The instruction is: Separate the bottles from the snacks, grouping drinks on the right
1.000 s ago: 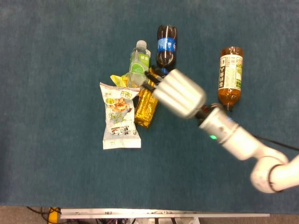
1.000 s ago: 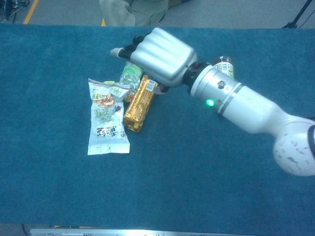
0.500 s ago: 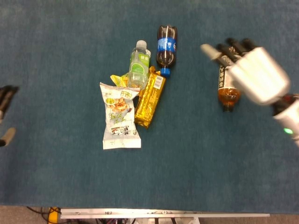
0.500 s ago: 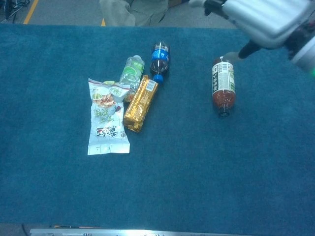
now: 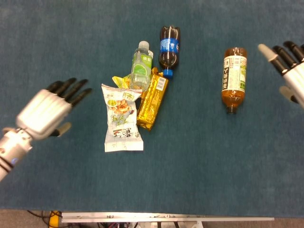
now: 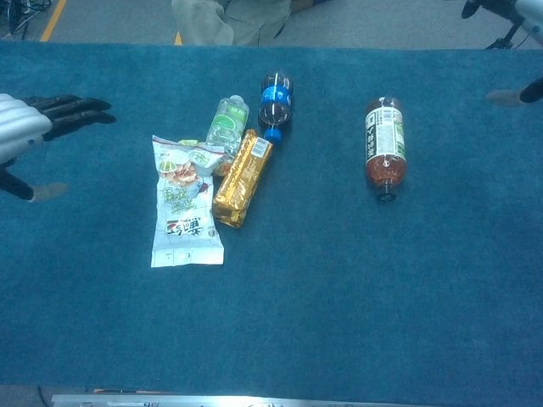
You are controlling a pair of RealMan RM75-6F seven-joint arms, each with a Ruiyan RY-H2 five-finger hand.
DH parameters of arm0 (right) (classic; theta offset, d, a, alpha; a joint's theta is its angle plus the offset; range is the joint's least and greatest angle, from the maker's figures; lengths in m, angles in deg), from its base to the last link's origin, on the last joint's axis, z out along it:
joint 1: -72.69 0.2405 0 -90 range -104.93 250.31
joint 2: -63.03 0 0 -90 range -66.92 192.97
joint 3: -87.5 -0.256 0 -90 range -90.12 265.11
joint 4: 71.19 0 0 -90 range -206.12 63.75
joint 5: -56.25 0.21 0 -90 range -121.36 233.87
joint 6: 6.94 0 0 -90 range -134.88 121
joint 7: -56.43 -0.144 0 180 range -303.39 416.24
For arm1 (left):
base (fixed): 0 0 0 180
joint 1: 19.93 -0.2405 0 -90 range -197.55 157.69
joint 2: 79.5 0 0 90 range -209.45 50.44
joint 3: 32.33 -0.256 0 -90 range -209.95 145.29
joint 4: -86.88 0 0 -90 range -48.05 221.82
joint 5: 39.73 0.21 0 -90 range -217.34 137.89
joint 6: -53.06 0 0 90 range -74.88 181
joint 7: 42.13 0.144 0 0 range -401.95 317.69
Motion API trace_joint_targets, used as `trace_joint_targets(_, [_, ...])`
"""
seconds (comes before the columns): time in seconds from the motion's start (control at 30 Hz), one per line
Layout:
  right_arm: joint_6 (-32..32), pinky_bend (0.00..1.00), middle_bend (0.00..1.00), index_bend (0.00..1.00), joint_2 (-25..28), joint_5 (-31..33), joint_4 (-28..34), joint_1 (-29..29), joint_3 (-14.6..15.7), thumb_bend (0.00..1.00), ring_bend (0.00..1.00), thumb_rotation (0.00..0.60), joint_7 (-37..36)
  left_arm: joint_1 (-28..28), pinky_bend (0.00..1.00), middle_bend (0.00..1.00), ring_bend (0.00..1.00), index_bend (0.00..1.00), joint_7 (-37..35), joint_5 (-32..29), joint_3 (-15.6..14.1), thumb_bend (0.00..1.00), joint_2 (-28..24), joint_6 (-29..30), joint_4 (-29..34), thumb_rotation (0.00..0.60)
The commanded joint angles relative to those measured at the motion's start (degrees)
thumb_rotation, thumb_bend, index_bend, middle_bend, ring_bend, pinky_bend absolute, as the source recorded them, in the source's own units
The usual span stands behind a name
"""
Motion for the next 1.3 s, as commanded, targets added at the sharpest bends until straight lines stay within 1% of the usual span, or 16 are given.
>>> trace_joint_targets(0.03, [0.16, 0.41, 0.32, 0.13, 0.28, 0.42, -0.73, -0.88, -0.10, 0.00, 0.25, 0.600, -0.75, 2.66, 0.17, 0.00, 0.02, 0.00, -0.21, -0.14, 0.56, 0.30, 1.62, -2.60, -0.44, 0.600])
trace_joint_targets(0.17, [0.14, 0.41, 0.32, 0.13, 0.47, 0.65, -1.76, -2.02, -0.21, 0.00, 0.25, 0.600, -1.68, 5.89, 0.16, 0.00, 0.01, 0.00, -0.89, -1.14, 1.05, 0.30, 3.75, -5.96, -1.28, 0.600])
trace_joint_targets(0.47, [0.27, 0.41, 0.32, 0.13, 1.05, 0.91, -2.98, -3.99, -0.78, 0.00, 0.25, 0.600, -3.48, 10.91, 0.16, 0.00, 0.00, 0.00, -1.75, -4.05, 1.44, 0.30, 8.87, -10.90, -4.04, 0.600])
trace_joint_targets(0.6, [0.22, 0.41, 0.32, 0.13, 1.19, 1.01, -3.52, -4.69, -1.00, 0.00, 0.25, 0.600, -4.18, 12.19, 0.16, 0.00, 0.00, 0.00, -1.79, -4.99, 0.98, 0.30, 11.30, -12.06, -6.02, 0.600])
trace_joint_targets(0.8, [0.17, 0.41, 0.32, 0.13, 1.27, 1.41, -4.47, -5.66, -1.45, 0.00, 0.25, 0.600, -5.27, 13.21, 0.17, 0.00, 0.01, 0.00, -3.12, -6.37, 0.38, 0.30, 14.65, -12.27, -9.10, 0.600])
trace_joint_targets(0.87, [0.09, 0.41, 0.32, 0.13, 1.26, 1.38, -4.67, -5.92, -1.54, 0.00, 0.25, 0.600, -5.46, 13.46, 0.17, 0.00, 0.02, 0.02, -4.00, -6.50, 0.08, 0.30, 15.67, -12.11, -10.06, 0.600])
trace_joint_targets(0.97, [-0.03, 0.41, 0.32, 0.13, 1.28, 1.42, -4.88, -6.24, -1.72, 0.00, 0.25, 0.600, -5.65, 13.51, 0.20, 0.03, 0.09, 0.15, -4.95, -6.18, -0.52, 0.30, 16.42, -11.27, -11.03, 0.600])
trace_joint_targets(1.0, [-0.05, 0.41, 0.32, 0.13, 1.29, 1.45, -4.91, -6.32, -1.80, 0.00, 0.25, 0.600, -5.69, 13.49, 0.23, 0.07, 0.13, 0.21, -5.13, -6.08, -0.78, 0.30, 16.49, -11.07, -11.23, 0.600])
trace_joint_targets(1.07, [-0.09, 0.41, 0.32, 0.13, 1.30, 1.54, -4.88, -6.48, -2.03, 0.00, 0.25, 0.600, -5.72, 13.49, 0.25, 0.14, 0.17, 0.27, -5.78, -6.21, -1.42, 0.30, 16.28, -11.11, -11.26, 0.600])
trace_joint_targets(1.13, [-0.12, 0.41, 0.32, 0.13, 1.33, 1.49, -4.75, -6.56, -2.23, 0.00, 0.25, 0.600, -5.71, 13.52, 0.26, 0.18, 0.19, 0.31, -6.01, -6.28, -2.08, 0.30, 15.81, -11.35, -11.09, 0.600])
trace_joint_targets(1.3, [-0.29, 0.41, 0.32, 0.13, 1.30, 1.18, -4.23, -6.72, -2.65, 0.00, 0.25, 0.600, -5.19, 12.97, 0.26, 0.20, 0.19, 0.34, -5.59, -6.08, -4.14, 0.30, 14.09, -11.06, -10.35, 0.600])
